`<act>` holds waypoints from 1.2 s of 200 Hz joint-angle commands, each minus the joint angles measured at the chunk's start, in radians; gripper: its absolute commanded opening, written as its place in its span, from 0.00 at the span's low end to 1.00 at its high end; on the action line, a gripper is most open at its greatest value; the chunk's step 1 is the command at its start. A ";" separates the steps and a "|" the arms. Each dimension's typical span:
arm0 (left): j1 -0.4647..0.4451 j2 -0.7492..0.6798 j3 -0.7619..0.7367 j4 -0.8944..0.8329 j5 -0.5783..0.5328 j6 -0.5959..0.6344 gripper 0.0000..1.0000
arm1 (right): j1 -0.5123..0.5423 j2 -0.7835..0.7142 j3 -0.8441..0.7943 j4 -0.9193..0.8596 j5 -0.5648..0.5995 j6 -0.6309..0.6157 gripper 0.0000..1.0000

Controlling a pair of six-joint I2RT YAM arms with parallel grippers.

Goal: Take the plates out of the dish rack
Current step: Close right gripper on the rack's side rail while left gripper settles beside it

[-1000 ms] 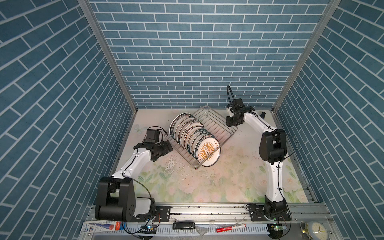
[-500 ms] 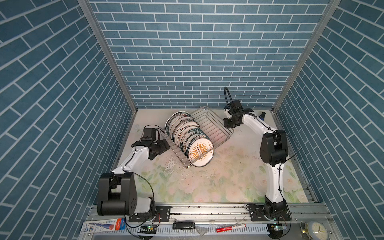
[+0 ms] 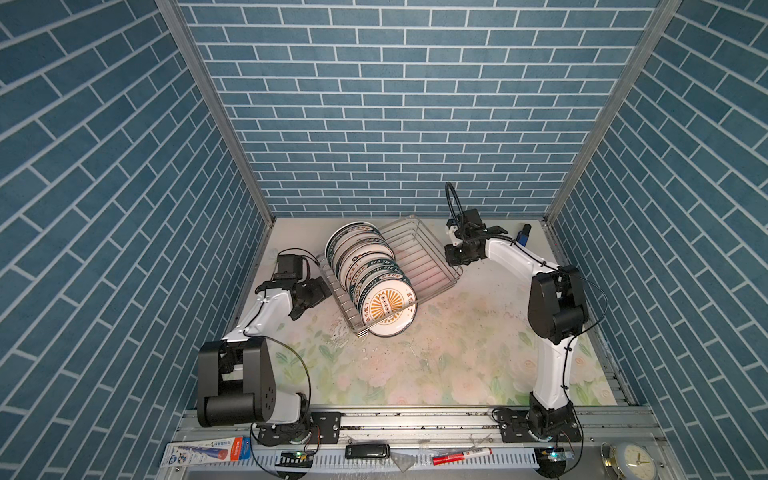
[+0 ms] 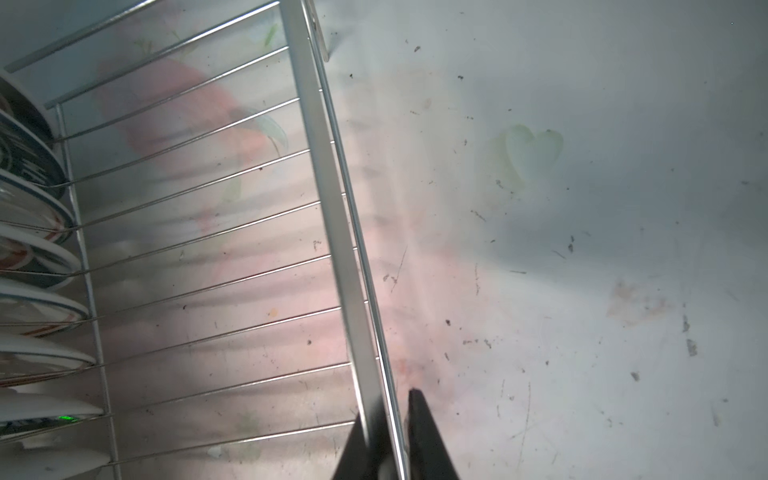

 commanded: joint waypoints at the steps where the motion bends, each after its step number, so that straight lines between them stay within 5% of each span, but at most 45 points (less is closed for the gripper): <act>1: 0.020 0.001 0.025 -0.021 0.012 0.013 0.92 | 0.031 -0.038 -0.092 -0.039 -0.011 0.143 0.11; 147: 0.020 0.132 0.081 0.026 0.035 0.007 0.91 | 0.047 -0.215 -0.432 0.170 0.047 0.450 0.07; 240: 0.028 0.018 0.116 -0.058 -0.046 0.011 0.92 | 0.052 -0.316 -0.578 0.219 0.028 0.515 0.08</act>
